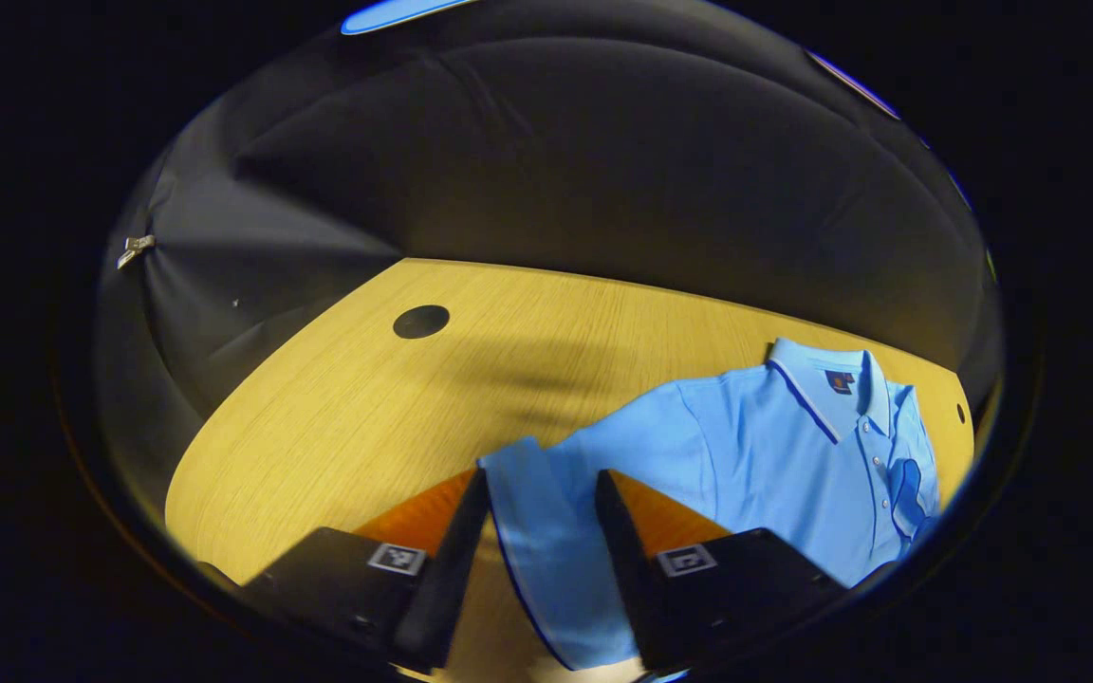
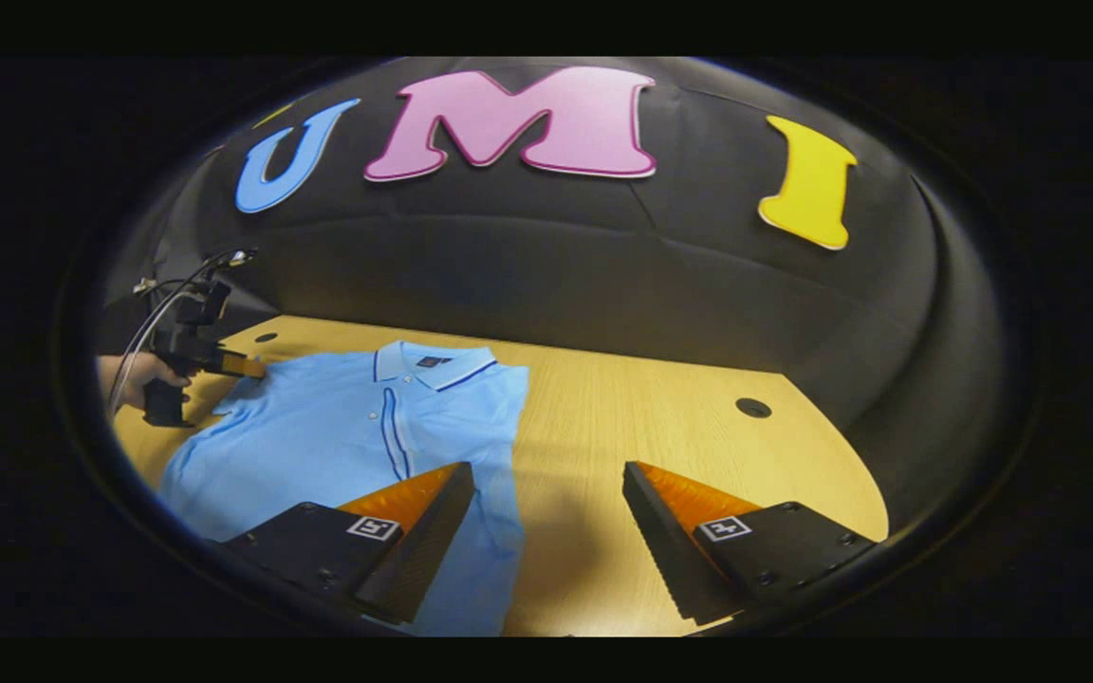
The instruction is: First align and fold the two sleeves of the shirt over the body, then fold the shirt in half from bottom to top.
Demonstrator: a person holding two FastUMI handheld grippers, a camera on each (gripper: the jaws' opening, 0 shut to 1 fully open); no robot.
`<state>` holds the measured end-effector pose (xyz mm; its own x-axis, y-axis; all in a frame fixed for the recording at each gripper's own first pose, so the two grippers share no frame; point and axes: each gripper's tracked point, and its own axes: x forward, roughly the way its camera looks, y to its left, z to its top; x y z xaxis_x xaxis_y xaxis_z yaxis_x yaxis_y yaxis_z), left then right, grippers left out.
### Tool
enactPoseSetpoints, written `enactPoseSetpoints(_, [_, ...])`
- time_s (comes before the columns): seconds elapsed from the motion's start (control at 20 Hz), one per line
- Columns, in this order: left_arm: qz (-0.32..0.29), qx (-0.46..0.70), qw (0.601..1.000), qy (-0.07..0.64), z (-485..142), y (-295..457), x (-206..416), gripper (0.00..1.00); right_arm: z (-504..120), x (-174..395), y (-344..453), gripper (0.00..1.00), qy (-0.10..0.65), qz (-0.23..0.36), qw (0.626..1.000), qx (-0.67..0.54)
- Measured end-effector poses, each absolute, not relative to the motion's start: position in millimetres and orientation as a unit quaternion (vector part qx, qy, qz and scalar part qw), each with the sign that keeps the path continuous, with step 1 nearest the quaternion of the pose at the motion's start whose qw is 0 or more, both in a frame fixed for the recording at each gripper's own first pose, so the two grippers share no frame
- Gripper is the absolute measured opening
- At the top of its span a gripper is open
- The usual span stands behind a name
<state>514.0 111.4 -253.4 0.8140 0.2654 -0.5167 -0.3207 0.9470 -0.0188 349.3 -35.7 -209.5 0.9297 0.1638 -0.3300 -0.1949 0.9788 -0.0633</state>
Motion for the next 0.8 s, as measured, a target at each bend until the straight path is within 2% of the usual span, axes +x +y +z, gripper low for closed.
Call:
enactPoseSetpoints(0.05, [0.157, -0.055, 0.951, 0.259, -253.0, 109.3, 517.1, 0.47, -211.4, 351.2, -41.3, 0.98, 0.166, 0.086, 0.981, -0.045])
enactPoseSetpoints(0.1, [0.155, -0.055, 0.954, 0.253, -251.8, 105.3, 520.0, 0.41, -218.0, 353.6, -53.5, 0.98, 0.171, 0.076, 0.981, -0.049])
enactPoseSetpoints(0.2, [0.164, -0.049, 0.954, 0.248, -247.6, 102.0, 522.4, 0.07, -224.2, 356.3, -65.5, 0.96, 0.178, 0.07, 0.981, -0.041])
enactPoseSetpoints(0.45, [0.154, -0.011, 0.961, 0.229, -222.8, 71.0, 524.5, 0.06, -232.7, 352.3, -85.2, 0.98, 0.18, 0.062, 0.981, -0.039])
enactPoseSetpoints(0.8, [0.052, 0.011, 0.98, 0.193, -176.8, -59.6, 531.5, 0.06, -219.8, 333.3, -100.7, 0.98, 0.173, 0.043, 0.984, -0.022])
